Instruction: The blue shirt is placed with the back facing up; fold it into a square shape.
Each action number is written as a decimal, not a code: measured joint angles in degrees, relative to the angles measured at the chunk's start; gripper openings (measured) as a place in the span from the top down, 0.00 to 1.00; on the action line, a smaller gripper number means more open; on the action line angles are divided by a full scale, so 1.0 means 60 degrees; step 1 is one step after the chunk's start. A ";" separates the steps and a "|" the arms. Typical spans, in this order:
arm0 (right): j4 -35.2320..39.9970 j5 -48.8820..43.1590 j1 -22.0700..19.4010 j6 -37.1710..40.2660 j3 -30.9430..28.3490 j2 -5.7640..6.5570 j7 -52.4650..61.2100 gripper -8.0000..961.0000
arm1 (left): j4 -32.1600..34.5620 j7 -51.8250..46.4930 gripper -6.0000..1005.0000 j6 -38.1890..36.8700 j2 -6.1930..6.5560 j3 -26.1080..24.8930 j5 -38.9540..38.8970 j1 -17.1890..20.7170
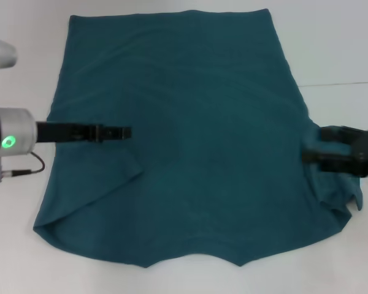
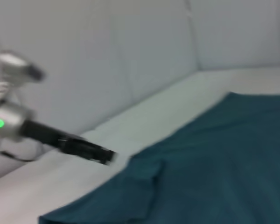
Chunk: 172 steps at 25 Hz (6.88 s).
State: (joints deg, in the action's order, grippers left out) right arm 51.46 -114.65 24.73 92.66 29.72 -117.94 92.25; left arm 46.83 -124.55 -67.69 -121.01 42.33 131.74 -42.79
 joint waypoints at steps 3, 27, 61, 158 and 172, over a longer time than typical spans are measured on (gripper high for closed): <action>0.1390 -0.0274 -0.0411 0.0181 0.0062 -0.0029 0.1488 0.04 | 0.0366 0.0941 0.22 -0.1280 0.0106 -0.0020 -0.1133 0.0547; 0.6514 -0.8756 0.0788 0.1927 0.1810 -0.0302 0.6325 0.04 | 0.0199 0.3247 0.09 -0.6317 0.0419 -0.0378 -0.1136 0.1095; 0.3262 -0.8888 0.0793 -0.2268 0.5942 -0.0265 0.8673 0.05 | -0.0173 0.3229 0.08 -0.5258 0.0351 -0.0318 -0.1141 0.0994; 0.3321 -0.8927 0.2164 -0.4048 1.0195 0.0012 0.8658 0.98 | -0.0204 0.2952 0.08 -0.4879 0.0246 -0.0433 -0.1230 0.1352; 0.1916 -0.8902 0.2676 -0.4418 1.0496 -0.0300 0.8576 0.89 | -0.0203 0.3004 0.08 -0.4779 0.0246 -0.0523 -0.1145 0.1400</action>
State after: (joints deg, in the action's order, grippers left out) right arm 62.96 -168.06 40.79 66.15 92.70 -119.74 143.70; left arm 45.62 -106.52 -96.36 -119.53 39.20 124.87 -34.39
